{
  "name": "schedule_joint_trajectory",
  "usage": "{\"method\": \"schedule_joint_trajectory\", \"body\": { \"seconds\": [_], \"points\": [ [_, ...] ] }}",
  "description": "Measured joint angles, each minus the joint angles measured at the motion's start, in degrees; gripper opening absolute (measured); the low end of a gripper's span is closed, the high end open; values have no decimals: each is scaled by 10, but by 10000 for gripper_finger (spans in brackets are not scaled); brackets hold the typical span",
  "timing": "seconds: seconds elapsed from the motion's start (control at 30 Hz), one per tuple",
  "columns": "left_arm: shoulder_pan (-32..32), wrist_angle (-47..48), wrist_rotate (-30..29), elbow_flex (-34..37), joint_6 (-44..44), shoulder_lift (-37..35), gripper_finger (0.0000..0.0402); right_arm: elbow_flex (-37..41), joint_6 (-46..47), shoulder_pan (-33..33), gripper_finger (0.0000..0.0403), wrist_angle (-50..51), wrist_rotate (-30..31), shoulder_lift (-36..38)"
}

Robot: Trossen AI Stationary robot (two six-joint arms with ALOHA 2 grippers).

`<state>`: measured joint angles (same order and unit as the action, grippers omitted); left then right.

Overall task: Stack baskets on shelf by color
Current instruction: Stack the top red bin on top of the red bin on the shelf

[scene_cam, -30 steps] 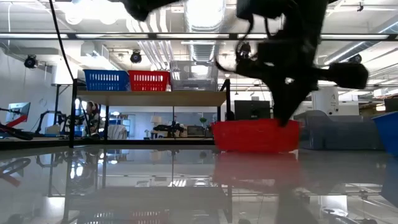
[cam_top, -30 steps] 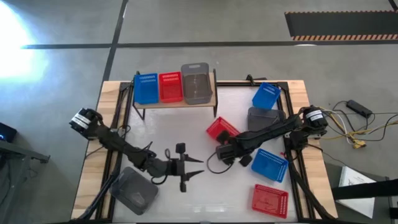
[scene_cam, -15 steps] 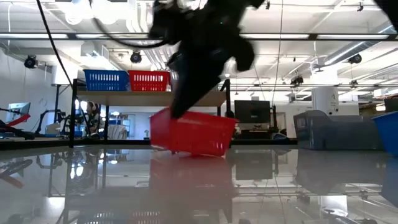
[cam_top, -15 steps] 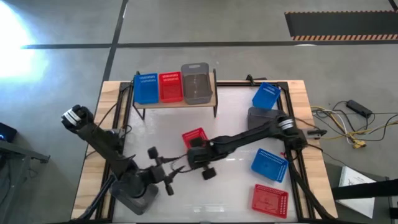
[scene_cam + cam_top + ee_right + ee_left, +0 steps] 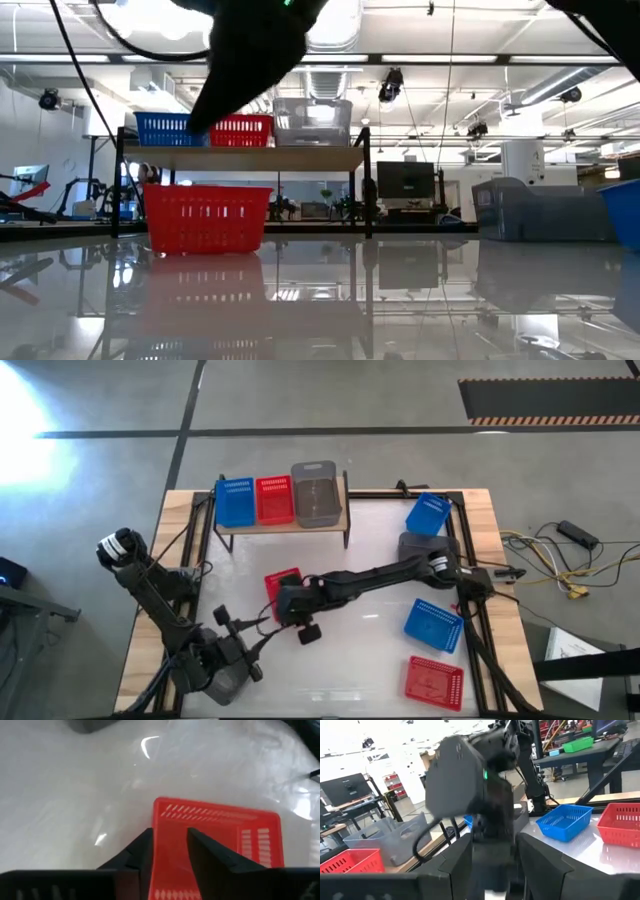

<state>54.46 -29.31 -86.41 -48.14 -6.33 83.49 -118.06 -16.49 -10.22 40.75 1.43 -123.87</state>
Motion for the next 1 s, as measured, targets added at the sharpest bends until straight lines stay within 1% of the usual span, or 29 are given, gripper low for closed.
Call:
{"method": "schedule_joint_trajectory", "body": {
  "seconds": [0.07,0.13,0.2,0.3,0.37,0.5,0.57,0.63,0.7,0.73,0.8,0.83,0.9,1.0],
  "points": [
    [0,0,0,2,0,0,147,15,11,-1,122,19,-4,25],
    [0,2,-1,7,5,1,147,47,27,-2,125,35,-6,56],
    [0,2,1,13,24,3,147,104,48,-6,123,28,-6,93],
    [0,2,5,23,30,8,147,227,85,-19,113,-27,-4,159],
    [-2,2,34,29,30,13,147,320,117,-34,103,-88,0,205],
    [-23,0,150,33,30,26,147,490,187,-68,85,-237,7,297],
    [-43,-1,184,32,31,32,147,568,220,-89,77,-313,42,333],
    [-71,-1,186,26,46,38,147,636,242,-113,69,-374,86,368],
    [-105,6,192,20,63,39,147,689,259,-135,62,-408,131,404],
    [-121,20,208,13,68,39,147,711,270,-145,59,-414,150,423],
    [-151,80,262,-5,82,38,147,747,295,-160,54,-415,190,457],
    [-162,126,286,-20,95,38,147,763,307,-166,52,-415,205,474],
    [-184,258,337,-68,143,38,148,791,326,-177,49,-415,226,505],
    [-222,507,421,-160,268,46,150,824,347,-188,47,-424,246,544]
  ]
}}
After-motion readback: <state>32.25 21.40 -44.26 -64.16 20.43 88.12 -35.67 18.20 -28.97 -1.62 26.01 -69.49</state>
